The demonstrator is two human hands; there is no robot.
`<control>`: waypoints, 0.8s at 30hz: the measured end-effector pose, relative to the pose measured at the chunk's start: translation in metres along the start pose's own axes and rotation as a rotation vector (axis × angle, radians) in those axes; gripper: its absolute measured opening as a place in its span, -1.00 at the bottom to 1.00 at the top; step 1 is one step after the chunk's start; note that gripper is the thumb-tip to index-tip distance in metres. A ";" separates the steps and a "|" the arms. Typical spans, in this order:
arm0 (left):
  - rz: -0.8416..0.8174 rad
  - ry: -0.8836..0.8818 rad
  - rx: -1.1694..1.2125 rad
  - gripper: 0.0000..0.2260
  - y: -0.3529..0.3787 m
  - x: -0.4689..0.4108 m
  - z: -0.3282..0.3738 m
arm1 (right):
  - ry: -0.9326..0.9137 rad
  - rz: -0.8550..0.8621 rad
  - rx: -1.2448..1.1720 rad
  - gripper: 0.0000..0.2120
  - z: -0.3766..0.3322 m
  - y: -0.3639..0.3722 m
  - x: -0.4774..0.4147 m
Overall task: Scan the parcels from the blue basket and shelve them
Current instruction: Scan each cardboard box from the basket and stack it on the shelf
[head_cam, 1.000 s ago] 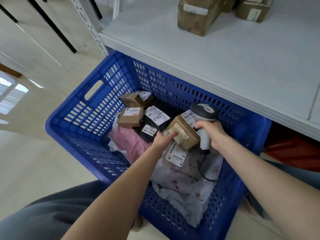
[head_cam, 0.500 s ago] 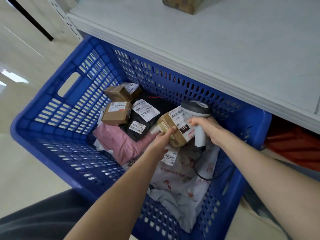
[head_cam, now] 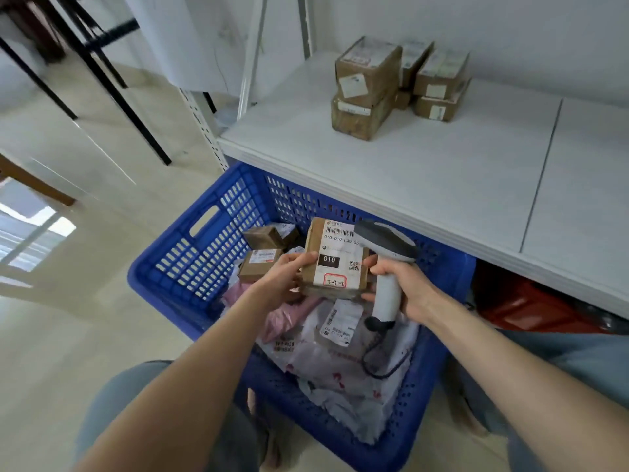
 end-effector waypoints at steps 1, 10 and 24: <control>-0.024 0.023 -0.023 -0.45 -0.002 0.009 0.008 | -0.023 0.006 -0.032 -0.82 -0.007 0.000 0.006; -0.121 0.134 0.084 -0.71 -0.004 0.068 0.007 | -0.120 0.126 -0.013 -0.80 -0.024 0.004 0.085; -0.148 0.219 0.201 -0.49 0.006 0.080 -0.012 | -0.181 0.371 0.100 -0.80 0.029 0.021 0.185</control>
Point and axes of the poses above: each hand's wrist, its own x-axis away from the middle knuckle, its own y-axis out of the palm, z = x × y, the point moved 6 cm from there along -x, towards the middle knuckle, and after that the axes turned 11 degrees about z, right-handed, at the moved point
